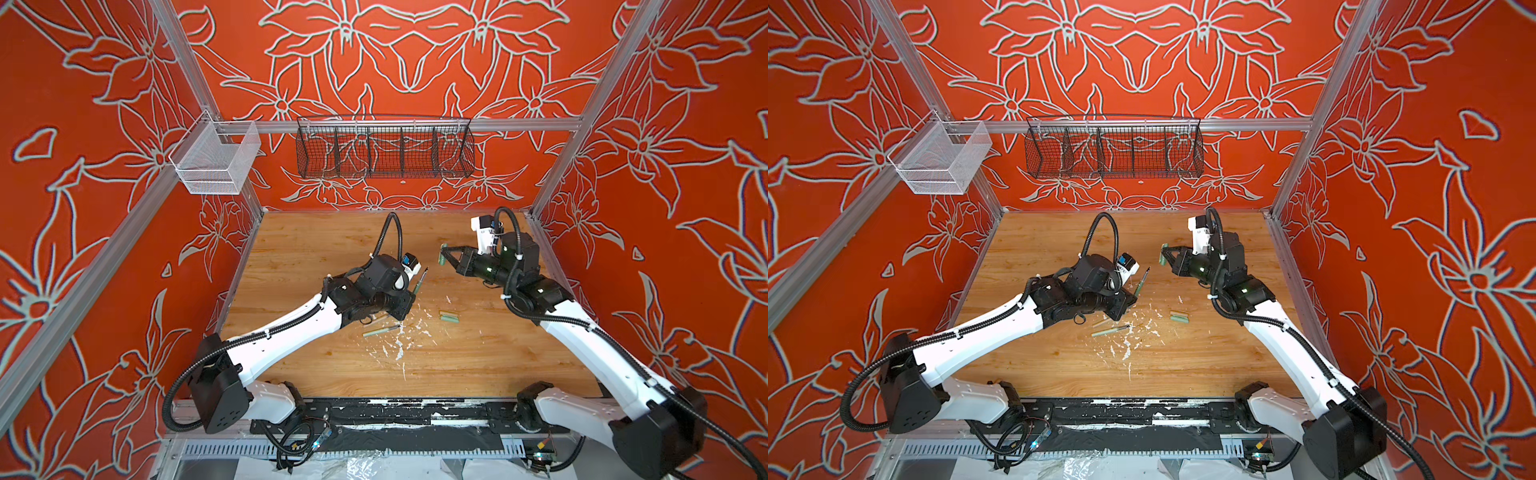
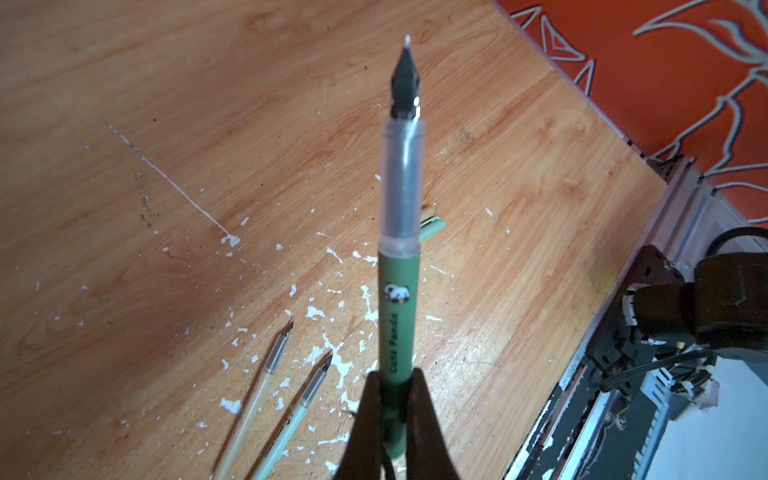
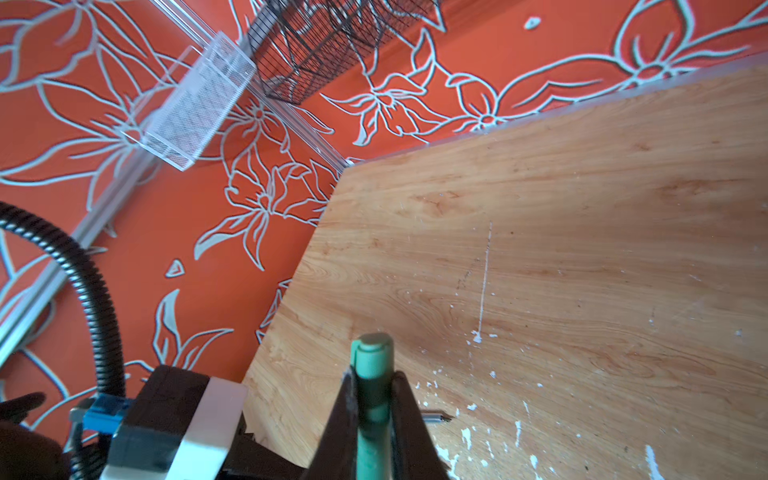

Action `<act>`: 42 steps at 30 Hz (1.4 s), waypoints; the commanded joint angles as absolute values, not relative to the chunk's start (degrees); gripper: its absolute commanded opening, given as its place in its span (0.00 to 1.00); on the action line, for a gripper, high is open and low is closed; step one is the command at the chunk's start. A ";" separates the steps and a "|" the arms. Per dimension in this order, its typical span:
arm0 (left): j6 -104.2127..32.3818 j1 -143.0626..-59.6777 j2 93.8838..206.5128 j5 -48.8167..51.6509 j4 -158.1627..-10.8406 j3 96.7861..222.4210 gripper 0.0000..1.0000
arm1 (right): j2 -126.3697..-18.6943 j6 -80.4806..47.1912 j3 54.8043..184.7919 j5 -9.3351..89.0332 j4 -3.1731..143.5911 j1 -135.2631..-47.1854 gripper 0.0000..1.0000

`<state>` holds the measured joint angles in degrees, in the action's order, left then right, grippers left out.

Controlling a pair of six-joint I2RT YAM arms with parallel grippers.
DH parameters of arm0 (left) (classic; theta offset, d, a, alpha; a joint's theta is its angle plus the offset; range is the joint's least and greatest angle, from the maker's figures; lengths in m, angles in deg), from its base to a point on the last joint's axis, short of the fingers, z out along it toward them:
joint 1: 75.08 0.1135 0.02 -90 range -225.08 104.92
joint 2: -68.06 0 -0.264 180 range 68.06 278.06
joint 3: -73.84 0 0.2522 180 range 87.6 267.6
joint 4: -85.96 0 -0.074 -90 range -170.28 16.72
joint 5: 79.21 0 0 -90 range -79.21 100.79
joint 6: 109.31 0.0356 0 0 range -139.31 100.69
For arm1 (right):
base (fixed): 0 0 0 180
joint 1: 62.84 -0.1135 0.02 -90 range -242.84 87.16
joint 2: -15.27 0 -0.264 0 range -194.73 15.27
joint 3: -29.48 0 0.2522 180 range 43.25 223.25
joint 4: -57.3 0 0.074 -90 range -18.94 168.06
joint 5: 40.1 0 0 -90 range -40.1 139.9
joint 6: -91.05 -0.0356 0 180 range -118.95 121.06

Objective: Insert the pens into the pen caps
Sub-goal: 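Raise the pen tip-up with the left gripper while the right brings the cap above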

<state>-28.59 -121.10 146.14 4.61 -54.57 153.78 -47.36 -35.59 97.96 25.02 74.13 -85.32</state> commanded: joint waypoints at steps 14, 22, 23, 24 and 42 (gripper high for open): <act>-26.65 -122.54 143.86 3.25 -57.43 155.97 0.00 | -43.29 -44.78 92.26 22.44 56.26 -85.19 0.07; -26.34 -122.89 143.61 2.61 -57.61 156.51 0.00 | -44.29 -43.71 92.38 23.22 56.43 -85.25 0.07; -26.25 -122.89 143.64 2.61 -57.52 156.58 0.00 | -44.54 -44.00 92.38 23.09 56.10 -85.24 0.07; -26.25 -122.89 143.76 2.71 -57.50 156.68 0.00 | -44.85 -44.44 92.21 22.71 55.46 -85.25 0.07; -25.62 -122.98 143.74 3.23 -56.90 156.95 0.00 | -46.58 -43.65 90.93 22.04 53.03 -85.60 0.07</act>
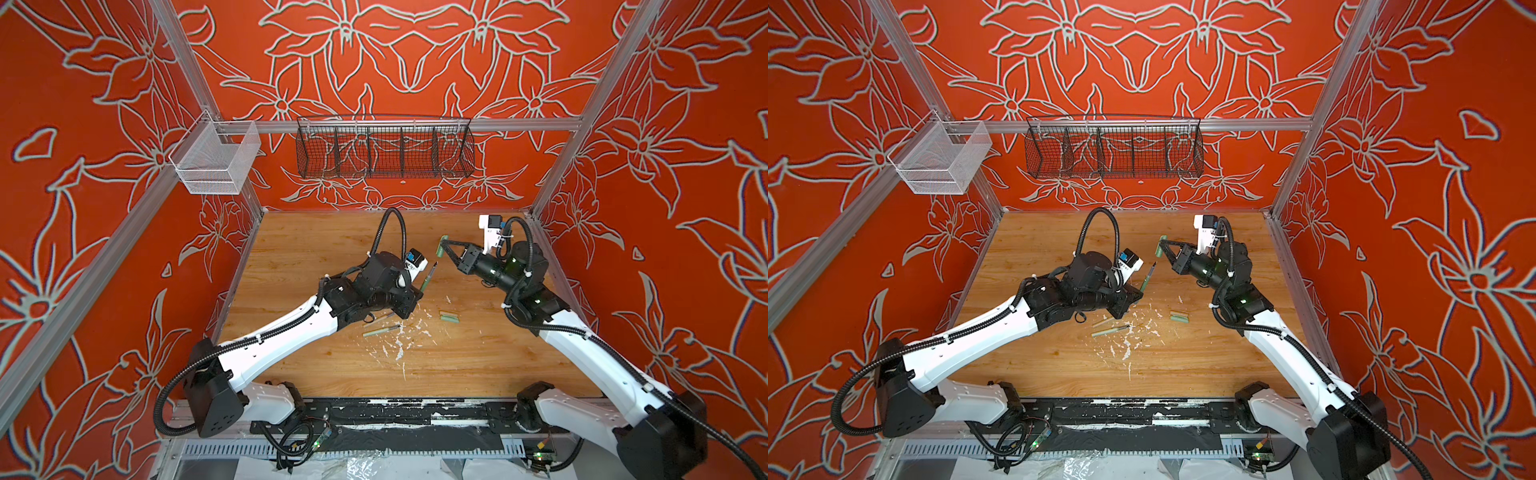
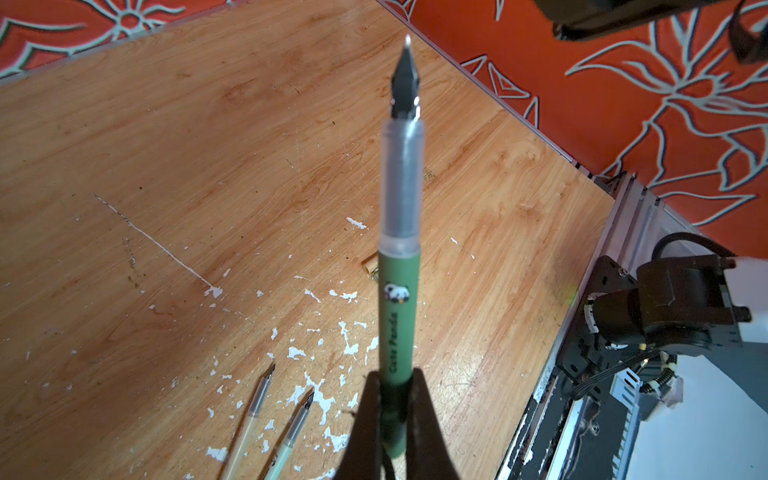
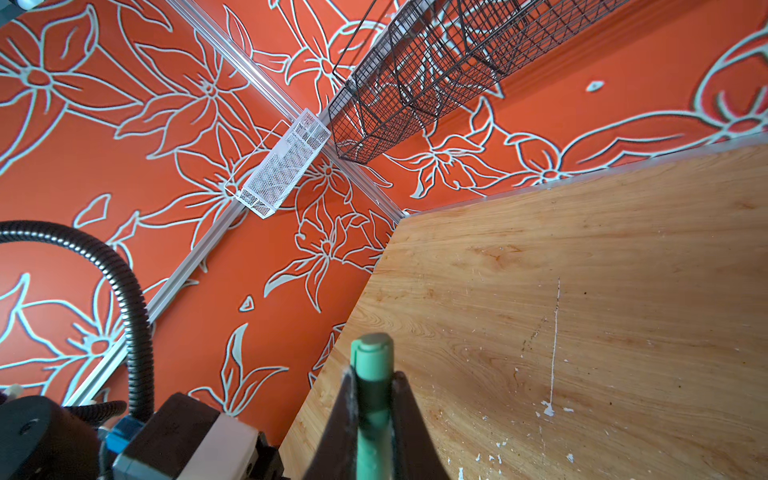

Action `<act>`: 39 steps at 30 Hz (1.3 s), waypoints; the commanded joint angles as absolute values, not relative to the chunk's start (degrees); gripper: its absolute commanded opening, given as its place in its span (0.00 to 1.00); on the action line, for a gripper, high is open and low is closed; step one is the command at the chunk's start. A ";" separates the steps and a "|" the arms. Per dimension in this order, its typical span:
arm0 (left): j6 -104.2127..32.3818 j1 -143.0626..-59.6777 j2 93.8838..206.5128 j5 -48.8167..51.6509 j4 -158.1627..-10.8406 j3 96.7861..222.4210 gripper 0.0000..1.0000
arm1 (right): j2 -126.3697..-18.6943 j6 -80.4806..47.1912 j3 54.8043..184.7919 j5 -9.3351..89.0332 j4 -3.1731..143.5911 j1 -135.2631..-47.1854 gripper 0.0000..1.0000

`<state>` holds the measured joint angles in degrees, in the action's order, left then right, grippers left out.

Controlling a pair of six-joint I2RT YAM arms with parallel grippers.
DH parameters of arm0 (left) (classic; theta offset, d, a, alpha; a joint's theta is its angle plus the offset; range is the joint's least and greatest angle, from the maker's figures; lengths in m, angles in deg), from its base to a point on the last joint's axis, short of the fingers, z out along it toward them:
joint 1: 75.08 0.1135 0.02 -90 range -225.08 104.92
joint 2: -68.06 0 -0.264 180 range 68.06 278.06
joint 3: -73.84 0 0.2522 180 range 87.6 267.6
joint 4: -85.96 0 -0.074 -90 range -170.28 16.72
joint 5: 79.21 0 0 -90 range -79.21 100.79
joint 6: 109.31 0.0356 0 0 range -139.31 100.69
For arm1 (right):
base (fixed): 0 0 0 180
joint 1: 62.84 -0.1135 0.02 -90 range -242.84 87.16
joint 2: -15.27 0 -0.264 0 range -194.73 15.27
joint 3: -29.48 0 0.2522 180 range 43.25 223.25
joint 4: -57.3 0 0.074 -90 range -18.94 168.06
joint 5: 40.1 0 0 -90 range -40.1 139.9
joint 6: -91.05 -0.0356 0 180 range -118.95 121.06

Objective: Insert the pens into the pen caps
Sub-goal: 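Raise the pen tip-up with the left gripper while the right brings the cap above, then lower the green cap with the right gripper down over the pen tip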

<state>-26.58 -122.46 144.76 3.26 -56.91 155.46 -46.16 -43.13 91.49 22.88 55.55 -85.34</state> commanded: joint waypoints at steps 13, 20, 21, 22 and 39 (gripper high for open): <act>-25.72 -122.99 143.08 3.76 -57.60 156.33 0.00 | -46.21 -45.95 88.25 22.70 49.13 -85.78 0.07; -25.72 -122.98 143.48 3.93 -57.50 156.25 0.00 | -47.31 -49.13 86.38 22.24 43.10 -86.57 0.07; -25.73 -122.93 143.54 4.02 -57.40 156.33 0.00 | -47.24 -49.36 86.29 22.30 42.94 -86.66 0.07; -25.77 -122.98 143.59 4.08 -57.39 156.33 0.00 | -47.10 -49.41 86.40 22.30 42.93 -86.66 0.07; -25.64 -122.93 142.41 6.39 -58.05 154.97 0.00 | -44.11 -46.20 87.48 22.67 51.60 -87.01 0.07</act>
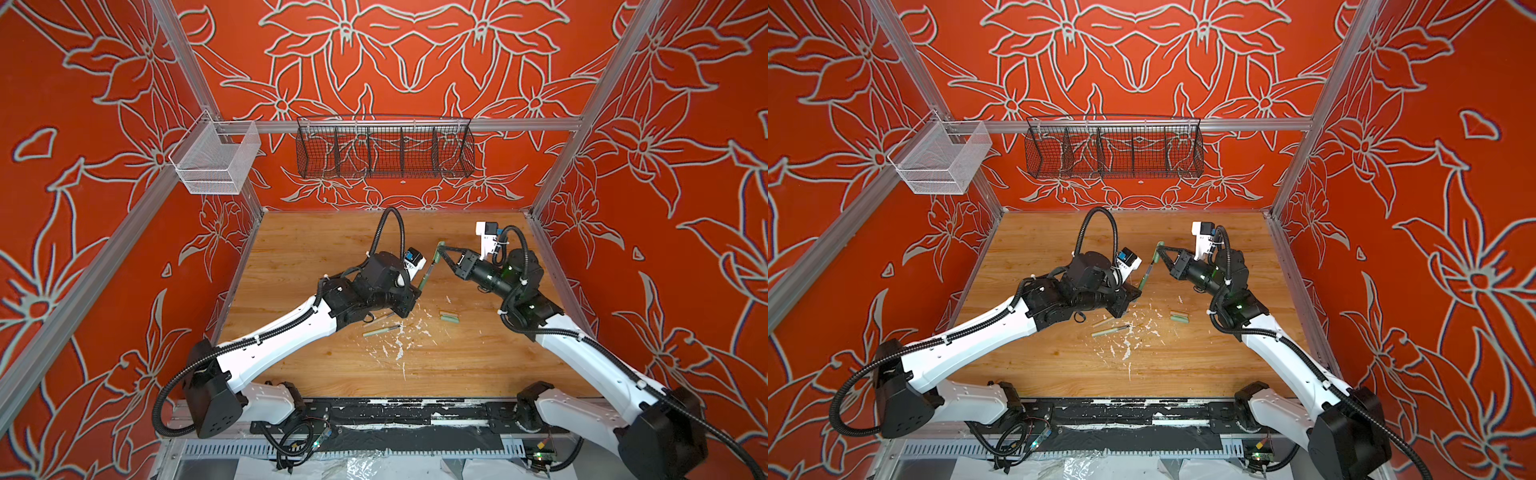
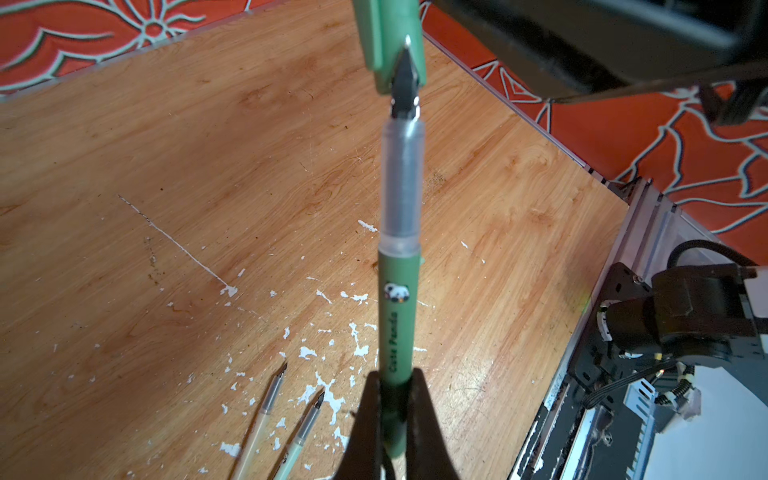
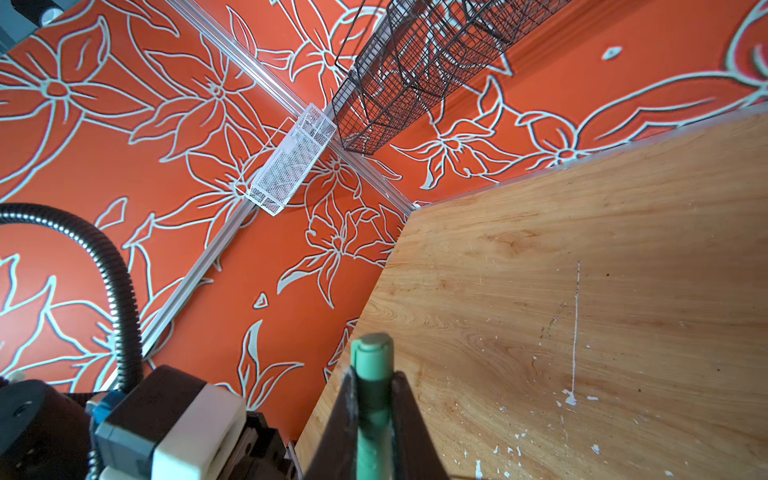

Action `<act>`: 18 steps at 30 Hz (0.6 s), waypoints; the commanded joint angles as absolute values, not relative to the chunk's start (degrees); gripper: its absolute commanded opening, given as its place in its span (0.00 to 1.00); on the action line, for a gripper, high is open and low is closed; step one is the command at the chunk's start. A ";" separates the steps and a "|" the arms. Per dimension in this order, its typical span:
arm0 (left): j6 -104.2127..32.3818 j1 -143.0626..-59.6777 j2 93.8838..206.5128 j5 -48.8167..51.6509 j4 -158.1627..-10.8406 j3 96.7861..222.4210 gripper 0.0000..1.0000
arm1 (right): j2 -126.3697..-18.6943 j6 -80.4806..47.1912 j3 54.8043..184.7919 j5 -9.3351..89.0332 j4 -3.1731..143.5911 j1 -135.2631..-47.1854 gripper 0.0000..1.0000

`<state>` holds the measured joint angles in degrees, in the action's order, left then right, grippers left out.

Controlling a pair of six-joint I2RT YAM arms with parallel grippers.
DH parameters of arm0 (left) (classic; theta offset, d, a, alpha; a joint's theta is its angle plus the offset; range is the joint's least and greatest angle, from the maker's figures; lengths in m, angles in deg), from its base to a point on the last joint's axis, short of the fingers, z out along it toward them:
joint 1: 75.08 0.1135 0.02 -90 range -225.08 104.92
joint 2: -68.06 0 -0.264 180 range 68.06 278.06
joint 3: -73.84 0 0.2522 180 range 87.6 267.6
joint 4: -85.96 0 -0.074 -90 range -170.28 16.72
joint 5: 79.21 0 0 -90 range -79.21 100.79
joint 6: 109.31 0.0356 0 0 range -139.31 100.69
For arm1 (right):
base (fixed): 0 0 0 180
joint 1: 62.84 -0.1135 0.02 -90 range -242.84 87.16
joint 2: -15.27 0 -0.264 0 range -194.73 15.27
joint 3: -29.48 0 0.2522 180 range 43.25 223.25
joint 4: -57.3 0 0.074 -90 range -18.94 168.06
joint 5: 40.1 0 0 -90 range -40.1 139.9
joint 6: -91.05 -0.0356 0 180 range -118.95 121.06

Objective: Insert the pens into the pen caps
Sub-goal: 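Lower the green cap with the right gripper down over the pen tip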

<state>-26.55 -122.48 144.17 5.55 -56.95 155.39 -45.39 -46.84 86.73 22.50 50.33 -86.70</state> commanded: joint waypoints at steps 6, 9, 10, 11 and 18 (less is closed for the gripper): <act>-25.64 -122.97 142.58 6.08 -58.27 155.22 0.00 | -45.24 -49.29 85.70 21.94 45.88 -87.04 0.07; -25.71 -122.98 143.07 5.26 -58.31 155.37 0.00 | -45.31 -48.72 86.52 22.85 46.31 -87.10 0.07; -25.72 -122.93 143.16 5.10 -58.31 155.44 0.00 | -45.18 -48.34 86.89 23.41 46.68 -87.10 0.07; -25.72 -122.98 143.25 5.08 -58.16 155.45 0.00 | -45.01 -48.08 87.21 23.93 46.69 -87.10 0.07; -25.72 -122.91 143.43 5.34 -57.86 155.37 0.00 | -45.21 -47.04 89.70 23.42 47.73 -87.09 0.07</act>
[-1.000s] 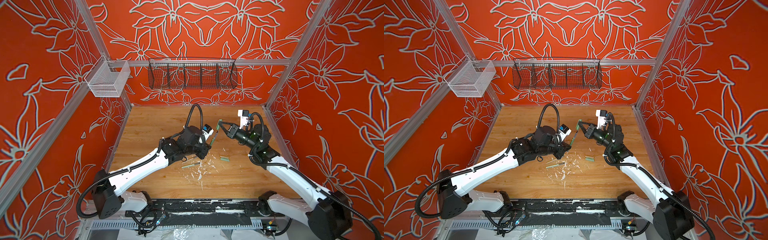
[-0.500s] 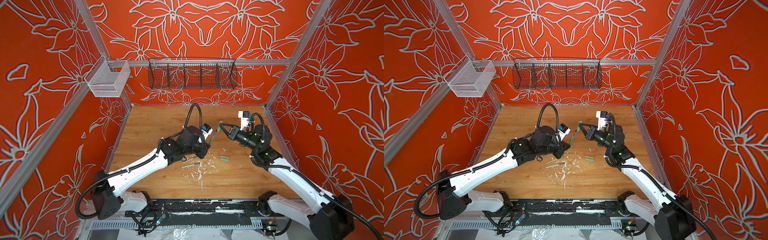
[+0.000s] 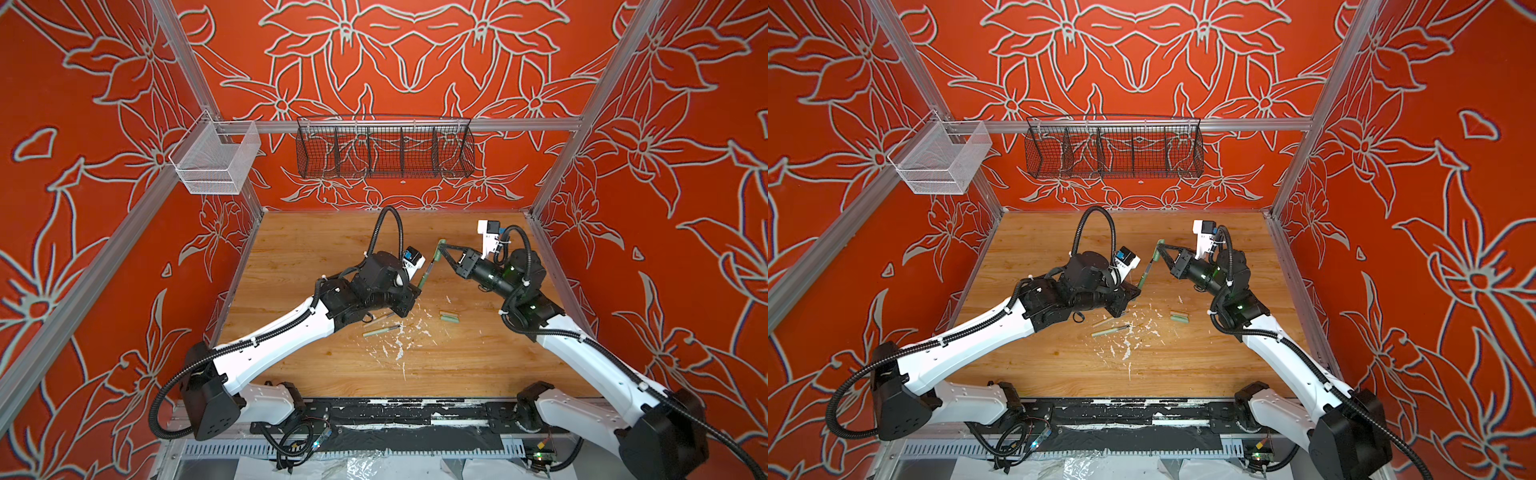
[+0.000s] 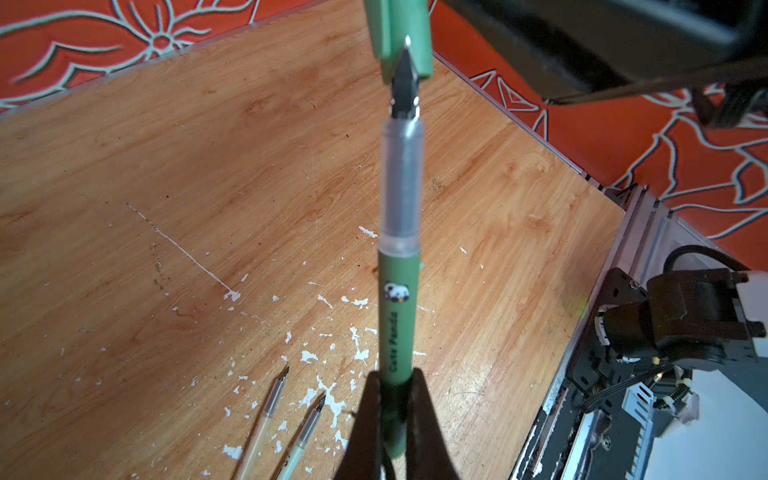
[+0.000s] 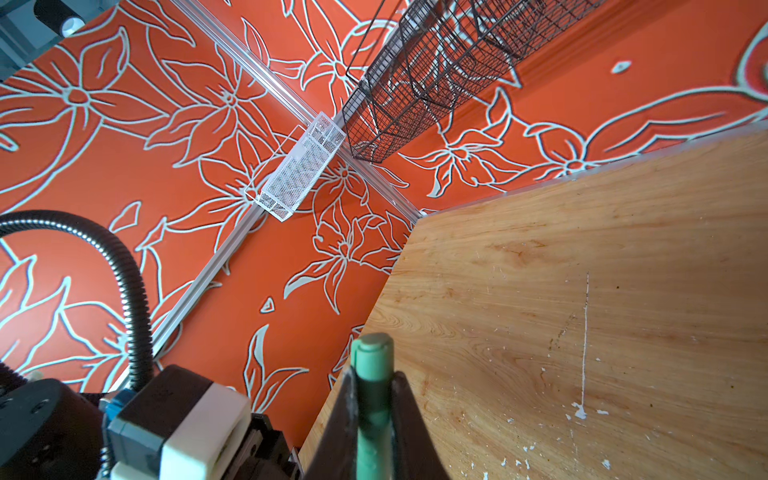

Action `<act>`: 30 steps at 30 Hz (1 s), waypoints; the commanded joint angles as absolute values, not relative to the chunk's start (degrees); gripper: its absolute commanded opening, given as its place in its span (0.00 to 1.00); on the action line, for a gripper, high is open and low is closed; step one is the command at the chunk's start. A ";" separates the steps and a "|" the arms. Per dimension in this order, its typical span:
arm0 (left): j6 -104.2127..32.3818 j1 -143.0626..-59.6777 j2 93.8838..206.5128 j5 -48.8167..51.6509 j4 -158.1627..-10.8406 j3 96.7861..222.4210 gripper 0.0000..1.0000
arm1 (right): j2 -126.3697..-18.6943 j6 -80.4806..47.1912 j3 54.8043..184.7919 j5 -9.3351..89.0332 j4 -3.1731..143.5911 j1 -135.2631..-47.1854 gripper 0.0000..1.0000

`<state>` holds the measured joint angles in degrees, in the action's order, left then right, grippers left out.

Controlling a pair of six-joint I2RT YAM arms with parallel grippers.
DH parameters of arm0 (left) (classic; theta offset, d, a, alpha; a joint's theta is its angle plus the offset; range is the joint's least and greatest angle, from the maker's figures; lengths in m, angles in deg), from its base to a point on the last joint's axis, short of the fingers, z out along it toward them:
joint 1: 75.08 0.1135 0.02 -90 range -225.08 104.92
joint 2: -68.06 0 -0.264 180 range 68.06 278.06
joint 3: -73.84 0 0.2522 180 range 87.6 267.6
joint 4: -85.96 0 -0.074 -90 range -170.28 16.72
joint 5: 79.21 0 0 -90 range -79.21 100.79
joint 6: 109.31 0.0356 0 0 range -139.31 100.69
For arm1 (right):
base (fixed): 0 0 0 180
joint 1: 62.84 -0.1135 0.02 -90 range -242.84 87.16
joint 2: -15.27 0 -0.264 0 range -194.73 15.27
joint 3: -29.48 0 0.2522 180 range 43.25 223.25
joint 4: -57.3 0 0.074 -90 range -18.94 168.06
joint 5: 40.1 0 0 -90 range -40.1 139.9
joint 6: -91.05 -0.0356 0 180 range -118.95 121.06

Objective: Insert the pens into the pen caps
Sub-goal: 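Lower the green cap with the right gripper down over the pen tip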

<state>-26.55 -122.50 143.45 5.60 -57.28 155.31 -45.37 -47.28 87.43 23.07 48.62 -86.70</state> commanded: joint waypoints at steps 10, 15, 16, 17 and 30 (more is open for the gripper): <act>-25.55 -122.98 143.45 5.60 -58.04 155.28 0.00 | -45.03 -45.82 91.07 21.71 51.36 -87.10 0.07; -25.55 -122.97 143.53 5.51 -58.13 155.45 0.00 | -45.62 -46.65 90.13 21.17 50.69 -87.18 0.07; -25.55 -122.97 143.50 5.51 -58.09 155.53 0.00 | -45.79 -46.80 89.97 21.00 50.48 -87.19 0.07; -25.47 -123.00 143.47 5.53 -57.97 155.63 0.00 | -45.81 -47.01 89.73 20.87 50.19 -87.19 0.07; -25.46 -122.96 144.33 6.02 -58.43 155.94 0.00 | -45.90 -48.85 88.20 20.21 47.72 -87.80 0.07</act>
<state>-26.12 -122.61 143.91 5.66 -57.30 155.31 -45.90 -47.74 88.94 20.91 49.32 -87.33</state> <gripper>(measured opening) 0.066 0.143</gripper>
